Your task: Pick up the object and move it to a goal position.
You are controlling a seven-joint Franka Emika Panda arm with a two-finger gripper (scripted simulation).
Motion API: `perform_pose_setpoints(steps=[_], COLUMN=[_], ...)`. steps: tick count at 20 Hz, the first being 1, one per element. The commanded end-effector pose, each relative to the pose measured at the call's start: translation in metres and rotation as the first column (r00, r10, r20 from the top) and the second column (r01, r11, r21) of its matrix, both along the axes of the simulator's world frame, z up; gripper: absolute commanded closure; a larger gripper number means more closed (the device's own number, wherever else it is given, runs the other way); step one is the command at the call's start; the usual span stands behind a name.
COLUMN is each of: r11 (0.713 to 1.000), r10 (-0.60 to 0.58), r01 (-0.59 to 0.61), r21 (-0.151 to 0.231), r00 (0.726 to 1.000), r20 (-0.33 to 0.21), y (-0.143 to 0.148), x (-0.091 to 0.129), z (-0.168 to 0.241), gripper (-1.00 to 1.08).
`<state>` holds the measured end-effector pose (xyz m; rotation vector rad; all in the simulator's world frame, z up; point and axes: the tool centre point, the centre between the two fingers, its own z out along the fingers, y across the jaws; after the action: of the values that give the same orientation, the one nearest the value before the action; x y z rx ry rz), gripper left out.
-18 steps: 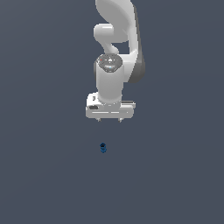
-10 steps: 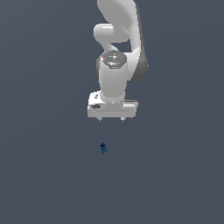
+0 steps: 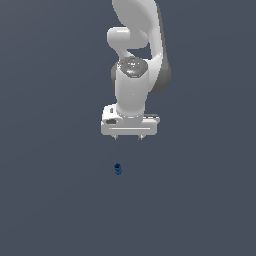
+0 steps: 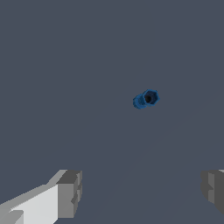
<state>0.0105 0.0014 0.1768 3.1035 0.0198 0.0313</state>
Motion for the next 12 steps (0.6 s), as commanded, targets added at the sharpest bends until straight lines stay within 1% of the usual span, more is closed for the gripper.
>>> perform_pose_setpoints(steps=[1,7,12], r11=[1.0,0.993,0.97], r10=[-0.021,-0.119,-0.242], r01=[0.021,0.119,0.243], r21=[0.003,0.014,0.026], r00=[1.0,0.993,0.97], r20=[-0.001,-0.004,-0.009], y=[-0.002,-0.011,-0.024], x=[0.004,0.021,0.042], z=[-0.003,-0.019,-0.041], gripper=[-0.92,-0.92,-0.92])
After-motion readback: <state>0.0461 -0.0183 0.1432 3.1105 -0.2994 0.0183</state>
